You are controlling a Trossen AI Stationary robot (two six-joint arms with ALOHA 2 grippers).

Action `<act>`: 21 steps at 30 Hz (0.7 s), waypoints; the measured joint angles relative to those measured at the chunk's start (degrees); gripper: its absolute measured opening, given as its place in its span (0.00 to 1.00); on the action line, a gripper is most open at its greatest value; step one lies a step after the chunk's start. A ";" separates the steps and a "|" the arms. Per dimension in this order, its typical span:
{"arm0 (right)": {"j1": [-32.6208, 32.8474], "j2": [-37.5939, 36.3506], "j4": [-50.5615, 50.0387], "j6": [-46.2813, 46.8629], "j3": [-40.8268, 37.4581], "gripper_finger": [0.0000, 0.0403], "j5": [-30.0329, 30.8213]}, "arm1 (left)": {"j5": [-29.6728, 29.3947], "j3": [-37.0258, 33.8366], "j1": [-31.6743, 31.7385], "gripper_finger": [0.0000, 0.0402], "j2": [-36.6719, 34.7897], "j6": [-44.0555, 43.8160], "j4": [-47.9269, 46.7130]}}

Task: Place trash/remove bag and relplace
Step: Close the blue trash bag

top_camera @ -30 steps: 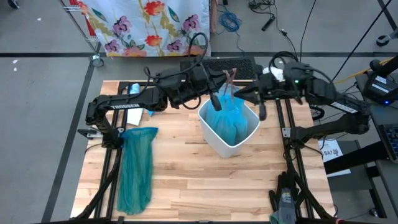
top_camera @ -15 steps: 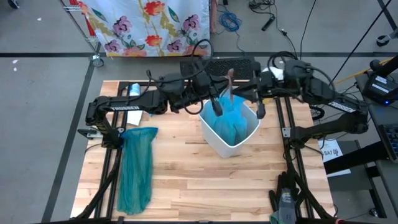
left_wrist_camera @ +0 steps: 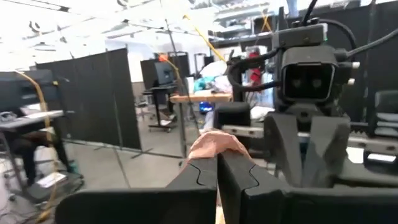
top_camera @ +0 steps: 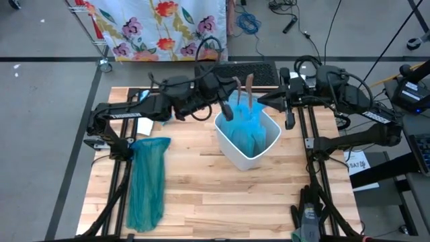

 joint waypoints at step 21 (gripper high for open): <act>-0.06 4.76 8.04 -7.83 0.00 0.00 2.47 | -0.22 0.04 -2.10 0.00 -0.31 -5.92 -11.62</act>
